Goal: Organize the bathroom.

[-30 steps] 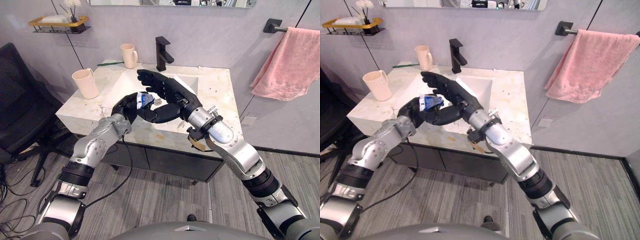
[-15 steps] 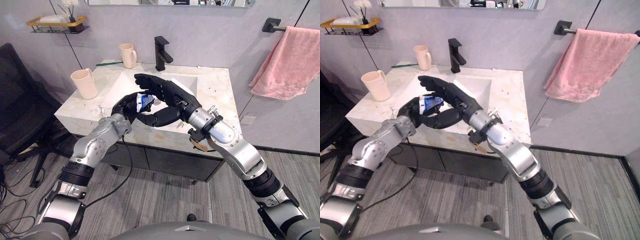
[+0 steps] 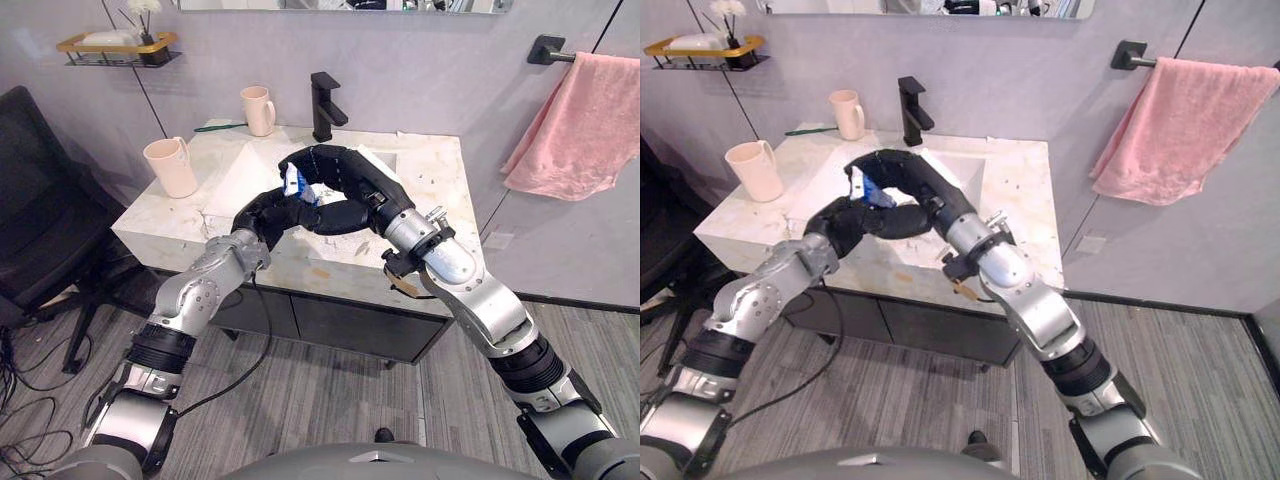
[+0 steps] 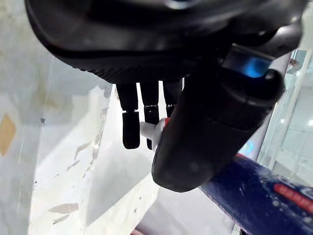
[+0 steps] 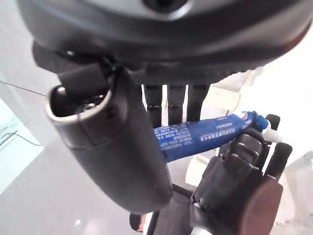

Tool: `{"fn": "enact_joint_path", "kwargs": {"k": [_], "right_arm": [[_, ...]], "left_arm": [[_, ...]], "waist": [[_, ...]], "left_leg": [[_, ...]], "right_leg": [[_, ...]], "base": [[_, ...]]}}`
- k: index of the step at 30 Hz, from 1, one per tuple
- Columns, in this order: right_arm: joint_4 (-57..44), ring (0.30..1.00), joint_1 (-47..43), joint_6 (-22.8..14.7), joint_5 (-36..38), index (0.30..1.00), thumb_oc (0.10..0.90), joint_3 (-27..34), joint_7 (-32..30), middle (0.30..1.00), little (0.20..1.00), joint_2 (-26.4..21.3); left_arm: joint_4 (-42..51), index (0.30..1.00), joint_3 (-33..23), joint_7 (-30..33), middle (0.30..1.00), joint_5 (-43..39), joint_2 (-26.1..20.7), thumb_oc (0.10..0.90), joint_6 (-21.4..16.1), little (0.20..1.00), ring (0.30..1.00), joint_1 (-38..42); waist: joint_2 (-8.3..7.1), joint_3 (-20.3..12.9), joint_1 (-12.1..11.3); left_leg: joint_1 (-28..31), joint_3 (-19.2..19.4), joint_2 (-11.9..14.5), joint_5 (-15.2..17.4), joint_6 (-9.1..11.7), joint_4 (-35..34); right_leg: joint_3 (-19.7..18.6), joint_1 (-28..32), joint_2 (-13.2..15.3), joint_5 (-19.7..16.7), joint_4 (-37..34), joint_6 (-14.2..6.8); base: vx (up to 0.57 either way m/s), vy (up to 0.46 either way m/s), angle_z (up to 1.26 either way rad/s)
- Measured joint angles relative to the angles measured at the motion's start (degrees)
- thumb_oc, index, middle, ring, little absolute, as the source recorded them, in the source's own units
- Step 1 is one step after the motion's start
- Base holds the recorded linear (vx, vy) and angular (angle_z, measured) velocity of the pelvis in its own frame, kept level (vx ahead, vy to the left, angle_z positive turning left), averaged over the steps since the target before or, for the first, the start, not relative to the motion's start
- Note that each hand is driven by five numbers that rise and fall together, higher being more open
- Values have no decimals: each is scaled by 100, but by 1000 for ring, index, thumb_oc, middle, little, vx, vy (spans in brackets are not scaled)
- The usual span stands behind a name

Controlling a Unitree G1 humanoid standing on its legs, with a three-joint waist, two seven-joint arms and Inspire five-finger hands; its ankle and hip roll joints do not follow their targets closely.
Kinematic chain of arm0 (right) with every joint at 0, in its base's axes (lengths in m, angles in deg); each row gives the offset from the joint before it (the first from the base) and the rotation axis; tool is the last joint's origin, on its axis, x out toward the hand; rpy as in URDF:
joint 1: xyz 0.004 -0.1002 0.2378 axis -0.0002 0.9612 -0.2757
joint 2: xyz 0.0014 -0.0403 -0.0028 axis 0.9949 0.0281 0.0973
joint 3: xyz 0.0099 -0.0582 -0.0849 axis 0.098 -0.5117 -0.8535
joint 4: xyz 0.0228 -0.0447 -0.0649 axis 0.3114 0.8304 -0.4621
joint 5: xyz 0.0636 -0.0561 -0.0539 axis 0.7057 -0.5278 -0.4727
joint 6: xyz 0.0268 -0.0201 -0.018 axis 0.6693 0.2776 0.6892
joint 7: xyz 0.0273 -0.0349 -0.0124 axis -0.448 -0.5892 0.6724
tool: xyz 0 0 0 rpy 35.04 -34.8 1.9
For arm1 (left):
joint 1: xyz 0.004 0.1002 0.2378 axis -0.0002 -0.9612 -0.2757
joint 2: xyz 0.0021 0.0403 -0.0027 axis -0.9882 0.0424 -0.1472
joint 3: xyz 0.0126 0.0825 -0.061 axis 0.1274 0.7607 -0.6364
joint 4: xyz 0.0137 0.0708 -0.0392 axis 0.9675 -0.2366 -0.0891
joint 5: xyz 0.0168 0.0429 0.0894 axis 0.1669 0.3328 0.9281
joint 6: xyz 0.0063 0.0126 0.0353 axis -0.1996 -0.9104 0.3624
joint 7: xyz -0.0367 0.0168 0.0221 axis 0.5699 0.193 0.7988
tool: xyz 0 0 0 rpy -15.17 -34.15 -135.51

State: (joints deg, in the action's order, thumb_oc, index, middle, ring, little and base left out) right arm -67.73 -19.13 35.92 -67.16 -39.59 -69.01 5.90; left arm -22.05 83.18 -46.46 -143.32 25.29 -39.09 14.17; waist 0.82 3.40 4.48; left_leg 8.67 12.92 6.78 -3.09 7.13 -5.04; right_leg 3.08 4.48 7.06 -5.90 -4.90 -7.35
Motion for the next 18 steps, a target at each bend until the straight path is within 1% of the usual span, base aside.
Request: {"fn": "enact_joint_path", "kwargs": {"k": [9,10,11,12,14,16,18], "right_arm": [[47,300,-3,-2,-14,300,400,82,-105,300,300,-7],[47,300,-3,-2,-24,300,400,84,-115,300,300,-6],[47,300,-3,-7,-108,300,400,87,-117,300,300,-5],[47,300,-3,-13,-151,300,400,83,-115,300,300,0],[57,300,1,-12,-174,300,400,81,-116,300,300,-3],[128,300,11,-10,-176,300,400,81,-115,300,300,-6],[147,300,58,-10,-176,300,400,79,-107,300,300,-13]], "left_arm": [[1,300,103,-83,300,6,5,400,8,300,300,-1],[1,425,117,-97,425,7,4,483,8,425,425,-1],[1,773,138,-116,773,14,3,715,13,773,773,-3],[1,900,144,-121,900,20,3,800,15,900,900,-4],[3,900,140,-145,900,63,-12,800,75,900,900,-5],[22,900,135,-239,900,153,-43,800,257,900,900,-6],[21,900,134,-338,900,350,-47,800,335,900,900,-27]], "waist": [[15,-2,16],[17,-3,13],[17,-3,10],[17,-3,9],[24,-4,7],[36,-8,-2],[46,-3,-13]], "left_leg": [[14,-7,0,-7,-7,0],[15,-7,0,-8,-7,0],[16,-7,0,-9,-8,0],[16,-7,1,-9,-8,0],[16,-8,0,-11,-8,0],[19,-7,0,-12,-9,0],[17,-8,1,-13,-10,0]], "right_leg": [[9,19,-1,0,0,0],[8,20,0,0,0,0],[9,22,0,0,0,0],[9,22,0,0,0,1],[9,23,0,0,0,1],[10,27,0,0,0,0],[14,28,-1,0,0,0]], "base": [[0,0,0],[0,0,0],[0,0,0],[0,0,0],[0,0,0],[0,0,0],[0,0,0]]}}
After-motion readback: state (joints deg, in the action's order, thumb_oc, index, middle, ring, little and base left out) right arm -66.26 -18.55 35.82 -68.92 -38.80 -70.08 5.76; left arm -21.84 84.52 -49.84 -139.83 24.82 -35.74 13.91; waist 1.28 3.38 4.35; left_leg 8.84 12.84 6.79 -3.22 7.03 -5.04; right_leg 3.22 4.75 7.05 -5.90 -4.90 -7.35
